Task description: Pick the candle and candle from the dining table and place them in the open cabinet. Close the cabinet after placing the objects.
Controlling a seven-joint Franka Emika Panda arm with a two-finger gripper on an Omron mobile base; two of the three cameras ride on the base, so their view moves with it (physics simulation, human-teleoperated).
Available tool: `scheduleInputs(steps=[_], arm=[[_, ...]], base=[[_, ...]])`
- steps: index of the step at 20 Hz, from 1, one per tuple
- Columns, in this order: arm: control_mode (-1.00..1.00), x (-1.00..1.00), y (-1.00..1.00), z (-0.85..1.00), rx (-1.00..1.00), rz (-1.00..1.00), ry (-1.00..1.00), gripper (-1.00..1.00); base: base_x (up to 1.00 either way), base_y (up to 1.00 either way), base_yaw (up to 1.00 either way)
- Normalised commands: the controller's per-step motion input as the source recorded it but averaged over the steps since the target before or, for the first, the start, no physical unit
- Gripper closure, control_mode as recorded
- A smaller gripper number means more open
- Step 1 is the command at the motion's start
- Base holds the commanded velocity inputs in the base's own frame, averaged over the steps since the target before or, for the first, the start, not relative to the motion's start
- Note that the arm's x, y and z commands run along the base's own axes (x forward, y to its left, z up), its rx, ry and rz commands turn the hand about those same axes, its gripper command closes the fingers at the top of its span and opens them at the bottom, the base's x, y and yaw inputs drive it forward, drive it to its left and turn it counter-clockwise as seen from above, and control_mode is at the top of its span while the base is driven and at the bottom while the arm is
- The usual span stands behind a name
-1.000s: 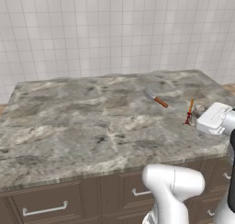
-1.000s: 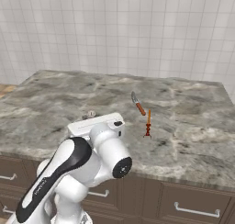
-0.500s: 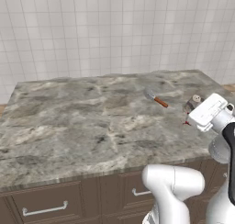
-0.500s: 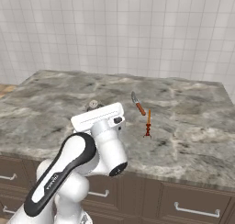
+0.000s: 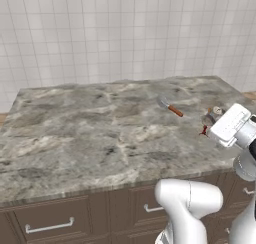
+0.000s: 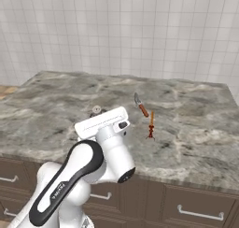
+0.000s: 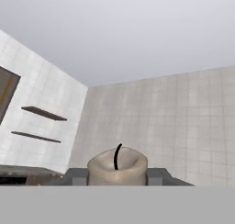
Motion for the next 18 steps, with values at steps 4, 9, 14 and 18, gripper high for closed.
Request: scheduleInputs(steps=[4,9,14,18], arm=[[1.0,0.0,0.0,0.0,0.0,0.0,0.0,1.0],[1.0,0.0,0.0,0.0,0.0,0.0,0.0,1.0],[1.0,0.0,0.0,0.0,0.0,0.0,0.0,1.0],[1.0,0.0,0.0,0.0,0.0,0.0,0.0,1.0]], base=[[-0.63,0.07,0.08],[-0.15,0.03,-0.31],[-0.05,0.0,-0.45],[-0.28,0.0,-0.49]])
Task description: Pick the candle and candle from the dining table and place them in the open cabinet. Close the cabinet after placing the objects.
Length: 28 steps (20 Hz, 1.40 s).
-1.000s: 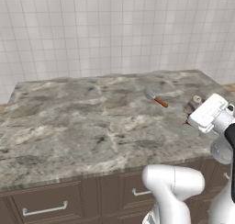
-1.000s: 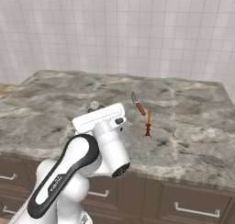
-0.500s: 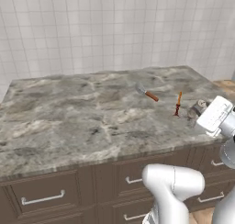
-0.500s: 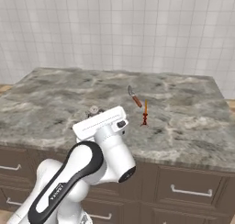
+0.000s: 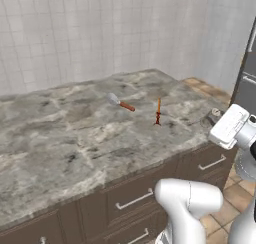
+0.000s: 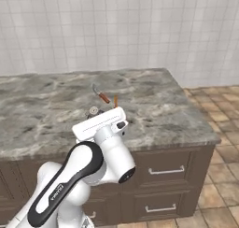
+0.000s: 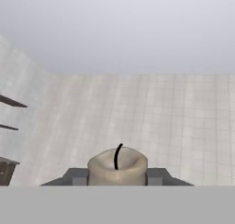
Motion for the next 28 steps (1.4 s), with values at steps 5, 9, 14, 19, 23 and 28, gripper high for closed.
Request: scheduleInputs(steps=[5,9,14,19,23,28], arm=[[1.0,0.0,0.0,0.0,0.0,0.0,0.0,1.0],[1.0,0.0,0.0,0.0,0.0,0.0,0.0,1.0],[1.0,0.0,0.0,0.0,0.0,0.0,0.0,1.0],[1.0,0.0,0.0,0.0,0.0,0.0,0.0,1.0],[1.0,0.0,0.0,0.0,0.0,0.0,0.0,1.0],[1.0,0.0,0.0,0.0,0.0,0.0,0.0,1.0]], base=[[-0.49,-0.01,-0.52],[-0.77,-0.05,-0.54],[-0.79,-0.01,-0.56],[-0.61,0.0,-0.61],[-0.5,0.0,-0.6],[-0.23,0.1,-0.57]])
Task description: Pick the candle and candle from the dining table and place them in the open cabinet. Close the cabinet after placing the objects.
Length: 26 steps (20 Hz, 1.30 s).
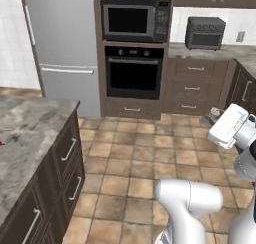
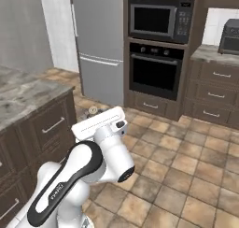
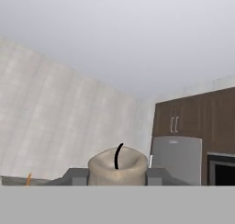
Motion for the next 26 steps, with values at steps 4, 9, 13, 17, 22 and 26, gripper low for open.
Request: scheduleInputs(steps=[4,9,13,17,22,26], arm=[[1.0,0.0,0.0,0.0,0.0,0.0,0.0,1.0],[1.0,0.0,0.0,0.0,0.0,0.0,0.0,1.0],[1.0,0.0,0.0,0.0,0.0,0.0,0.0,1.0],[1.0,0.0,0.0,0.0,0.0,0.0,0.0,1.0],[1.0,0.0,0.0,0.0,0.0,0.0,0.0,1.0],[1.0,0.0,0.0,0.0,0.0,0.0,0.0,1.0]], base=[[-0.16,0.45,-0.59],[-0.06,1.0,-0.61],[-0.11,0.86,-0.73],[-0.13,0.6,-0.79],[-0.23,0.13,-0.84],[-0.27,0.02,-0.85]])
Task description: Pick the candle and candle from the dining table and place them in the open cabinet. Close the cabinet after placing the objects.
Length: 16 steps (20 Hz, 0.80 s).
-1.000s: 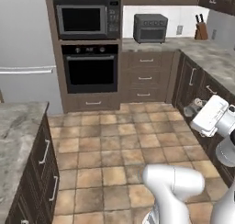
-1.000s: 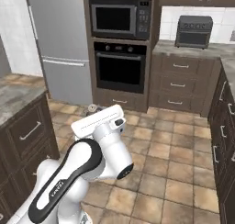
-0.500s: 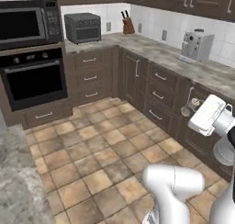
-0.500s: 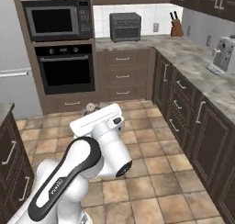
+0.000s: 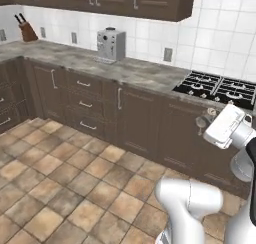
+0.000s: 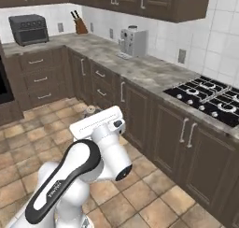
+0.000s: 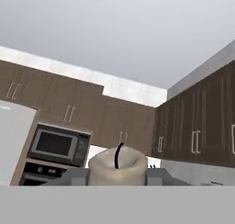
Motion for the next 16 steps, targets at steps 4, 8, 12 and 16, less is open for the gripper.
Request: scheduleInputs(steps=[4,8,12,16], arm=[[1.0,0.0,0.0,0.0,0.0,0.0,0.0,1.0],[1.0,0.0,0.0,0.0,0.0,0.0,0.0,1.0],[1.0,0.0,0.0,0.0,0.0,0.0,0.0,1.0],[1.0,0.0,0.0,0.0,0.0,0.0,0.0,1.0]], base=[[-0.3,0.0,-0.82],[-0.29,0.0,-0.77],[-0.21,0.0,-0.65],[-0.15,0.0,-0.59]])
